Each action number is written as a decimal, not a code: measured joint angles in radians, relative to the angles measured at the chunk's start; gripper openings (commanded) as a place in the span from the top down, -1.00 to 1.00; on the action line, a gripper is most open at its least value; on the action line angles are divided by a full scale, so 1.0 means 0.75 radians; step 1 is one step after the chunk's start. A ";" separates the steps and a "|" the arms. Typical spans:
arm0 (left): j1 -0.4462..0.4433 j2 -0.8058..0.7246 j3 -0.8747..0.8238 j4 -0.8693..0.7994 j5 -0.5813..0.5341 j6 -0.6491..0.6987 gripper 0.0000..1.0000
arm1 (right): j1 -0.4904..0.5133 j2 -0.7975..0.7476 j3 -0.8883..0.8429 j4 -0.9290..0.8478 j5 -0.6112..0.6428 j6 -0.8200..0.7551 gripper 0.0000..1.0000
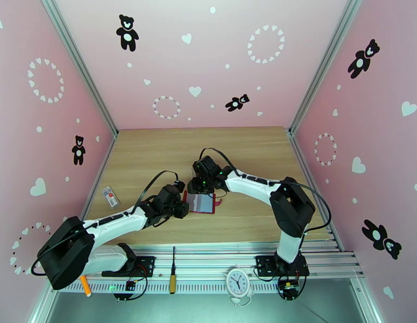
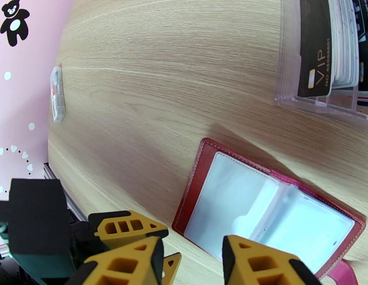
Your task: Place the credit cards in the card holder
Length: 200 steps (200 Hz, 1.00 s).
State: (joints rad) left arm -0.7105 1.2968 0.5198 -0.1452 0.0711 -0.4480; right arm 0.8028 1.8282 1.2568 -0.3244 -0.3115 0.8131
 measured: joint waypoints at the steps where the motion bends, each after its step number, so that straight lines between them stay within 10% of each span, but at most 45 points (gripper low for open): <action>1: 0.000 0.001 0.000 0.000 0.000 0.000 0.39 | -0.001 0.000 -0.002 0.001 -0.001 0.000 0.22; 46: 0.000 0.054 0.000 -0.003 -0.001 0.001 0.45 | -0.017 0.003 -0.032 0.024 -0.013 0.009 0.22; 120: 0.000 -0.011 0.001 -0.006 -0.040 -0.006 -0.21 | -0.043 -0.002 -0.035 -0.036 0.038 -0.052 0.04; 200: 0.052 0.036 0.293 -0.069 -0.122 -0.058 -0.31 | -0.072 -0.206 -0.020 -0.225 0.393 -0.193 -0.12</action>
State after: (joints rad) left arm -0.6716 1.3239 0.7395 -0.1967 -0.0200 -0.4919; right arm 0.7486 1.6737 1.2419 -0.4934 -0.0170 0.6685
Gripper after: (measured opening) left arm 0.665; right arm 0.559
